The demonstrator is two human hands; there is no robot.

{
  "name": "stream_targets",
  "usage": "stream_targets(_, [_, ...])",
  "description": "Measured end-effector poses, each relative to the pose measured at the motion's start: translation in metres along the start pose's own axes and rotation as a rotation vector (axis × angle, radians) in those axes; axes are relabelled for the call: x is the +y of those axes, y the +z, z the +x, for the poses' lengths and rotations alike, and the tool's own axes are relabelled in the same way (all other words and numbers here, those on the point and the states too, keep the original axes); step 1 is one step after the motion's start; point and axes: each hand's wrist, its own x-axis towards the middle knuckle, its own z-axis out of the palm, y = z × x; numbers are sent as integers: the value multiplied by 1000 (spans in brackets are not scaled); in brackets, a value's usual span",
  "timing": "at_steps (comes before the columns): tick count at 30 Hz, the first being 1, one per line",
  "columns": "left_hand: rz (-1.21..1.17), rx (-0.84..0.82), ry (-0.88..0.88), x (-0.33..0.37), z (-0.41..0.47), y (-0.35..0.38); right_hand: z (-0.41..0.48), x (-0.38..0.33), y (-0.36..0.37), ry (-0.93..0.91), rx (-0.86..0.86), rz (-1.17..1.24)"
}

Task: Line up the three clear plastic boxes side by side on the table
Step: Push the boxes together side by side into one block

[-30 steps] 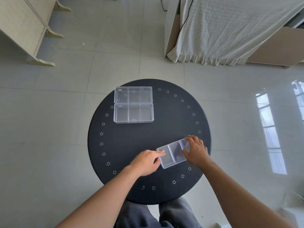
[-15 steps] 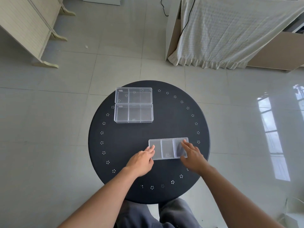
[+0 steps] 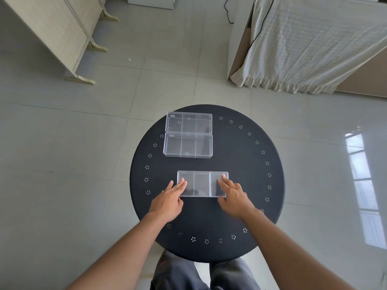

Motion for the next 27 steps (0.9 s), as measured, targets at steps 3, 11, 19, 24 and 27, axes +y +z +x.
stream_targets(3, [26, -9, -31, -6, -2, -7, 7, -15, 1, -18, -23, -34])
stream_targets(11, [15, -26, -78, -22, 10, -19, 28, -42, 0, -10, -44, -53])
stream_targets(19, [0, -32, -84, -29, 25, -37, 44, -54, -9, -11, -45, -54])
stream_targets(24, [16, -33, -75, -32, 29, -45, 50, -62, -11, -10, -35, -43])
stream_targets(27, [25, -29, -70, -35, 32, -49, 53, -66, -11, -1, -30, -34])
